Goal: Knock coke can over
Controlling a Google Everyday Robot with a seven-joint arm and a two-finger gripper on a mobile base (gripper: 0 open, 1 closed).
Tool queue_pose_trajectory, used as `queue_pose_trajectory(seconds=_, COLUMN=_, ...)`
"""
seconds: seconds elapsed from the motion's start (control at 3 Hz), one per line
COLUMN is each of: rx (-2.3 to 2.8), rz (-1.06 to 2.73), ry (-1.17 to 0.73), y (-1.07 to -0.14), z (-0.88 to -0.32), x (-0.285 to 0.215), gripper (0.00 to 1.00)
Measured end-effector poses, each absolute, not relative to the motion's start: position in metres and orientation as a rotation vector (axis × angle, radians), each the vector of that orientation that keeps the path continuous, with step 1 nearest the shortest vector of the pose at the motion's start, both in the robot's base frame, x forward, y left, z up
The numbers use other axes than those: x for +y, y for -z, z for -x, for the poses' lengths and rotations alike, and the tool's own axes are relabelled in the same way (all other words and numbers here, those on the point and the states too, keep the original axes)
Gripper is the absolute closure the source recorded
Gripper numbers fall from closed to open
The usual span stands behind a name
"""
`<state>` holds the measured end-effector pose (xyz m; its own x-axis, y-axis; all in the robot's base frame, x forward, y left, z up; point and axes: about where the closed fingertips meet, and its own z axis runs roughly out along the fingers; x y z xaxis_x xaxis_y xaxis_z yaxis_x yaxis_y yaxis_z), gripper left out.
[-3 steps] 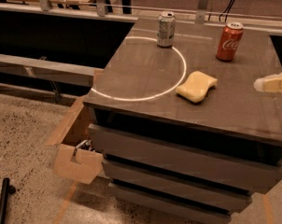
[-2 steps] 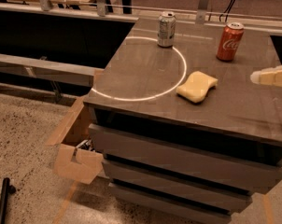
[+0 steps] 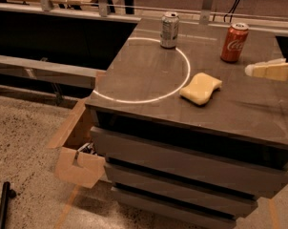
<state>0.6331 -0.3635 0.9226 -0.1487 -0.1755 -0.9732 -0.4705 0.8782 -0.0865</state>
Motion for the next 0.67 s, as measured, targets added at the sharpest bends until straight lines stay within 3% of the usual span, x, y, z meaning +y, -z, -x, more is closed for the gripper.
queue_pose_trajectory(seconds=0.67, rx=1.697, rz=0.486, ry=-0.326, y=-0.9, z=-0.696, x=-0.355, gripper=0.0)
